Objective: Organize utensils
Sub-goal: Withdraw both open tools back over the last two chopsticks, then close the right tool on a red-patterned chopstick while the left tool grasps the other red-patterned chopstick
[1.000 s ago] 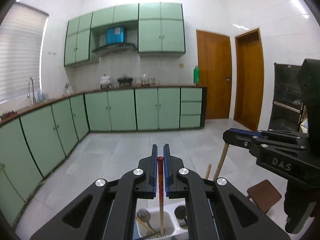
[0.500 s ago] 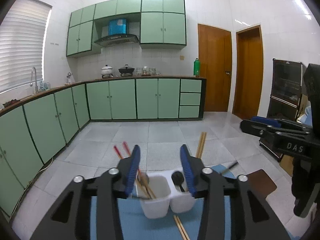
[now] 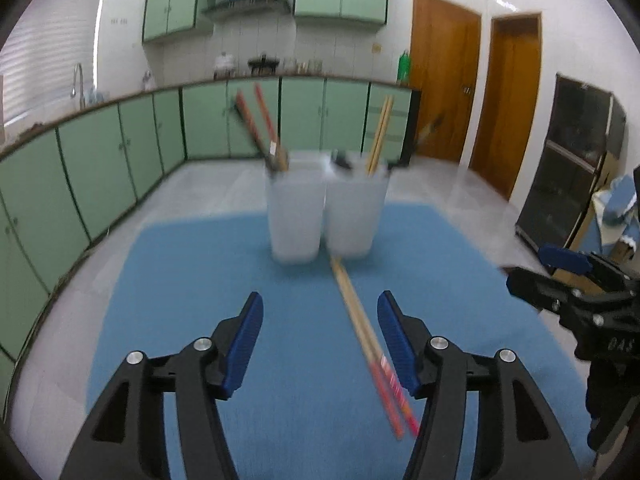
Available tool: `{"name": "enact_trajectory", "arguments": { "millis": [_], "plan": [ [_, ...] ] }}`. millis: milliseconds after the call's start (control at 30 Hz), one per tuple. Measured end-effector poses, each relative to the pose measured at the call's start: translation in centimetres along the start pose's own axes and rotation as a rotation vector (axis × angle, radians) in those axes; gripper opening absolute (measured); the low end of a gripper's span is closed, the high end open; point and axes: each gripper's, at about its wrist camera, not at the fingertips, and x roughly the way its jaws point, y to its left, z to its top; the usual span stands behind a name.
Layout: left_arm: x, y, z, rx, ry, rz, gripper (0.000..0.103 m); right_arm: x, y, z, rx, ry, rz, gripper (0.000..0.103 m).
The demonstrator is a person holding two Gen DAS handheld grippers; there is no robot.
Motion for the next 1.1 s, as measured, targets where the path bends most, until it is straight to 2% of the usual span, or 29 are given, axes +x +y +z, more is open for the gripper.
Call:
{"name": "enact_trajectory", "arguments": {
  "millis": [167, 400, 500, 567, 667, 800, 933, 1100],
  "plan": [
    [1.3, 0.4, -4.0, -0.020, 0.090, 0.023, 0.059, 2.2, 1.2, -3.8, 0.024, 0.099, 0.002, 0.090],
    [2.1, 0.6, -7.3, -0.037, 0.169, 0.040, 0.059, 3.7, 2.6, -6.4, 0.022, 0.152, -0.001, 0.089],
    [2.4, 0.6, -7.7, -0.030, 0.199, 0.053, 0.059, 4.2, 3.6, -7.1, -0.001, 0.162, -0.016, 0.082],
    [2.4, 0.9, -8.0, -0.038, 0.210, 0.053, 0.059, 4.3, 3.8, -7.4, -0.001, 0.175, -0.004, 0.081],
    [2.4, 1.2, -8.0, -0.041, 0.222, 0.061, 0.059, 4.6, 4.4, -7.5, -0.006, 0.193, 0.014, 0.074],
    [2.4, 2.0, -7.8, -0.050, 0.226, 0.065, 0.059, 4.8, 5.5, -7.8, -0.037, 0.211, 0.017, 0.064],
    [2.6, 2.5, -7.9, -0.062, 0.228, 0.067, 0.059, 4.9, 6.1, -7.7, -0.065, 0.211, 0.014, 0.050],
    [2.8, 2.4, -7.9, -0.059, 0.227, 0.067, 0.059, 5.0, 6.5, -7.6, -0.080, 0.212, 0.010, 0.039]
  ]
}}
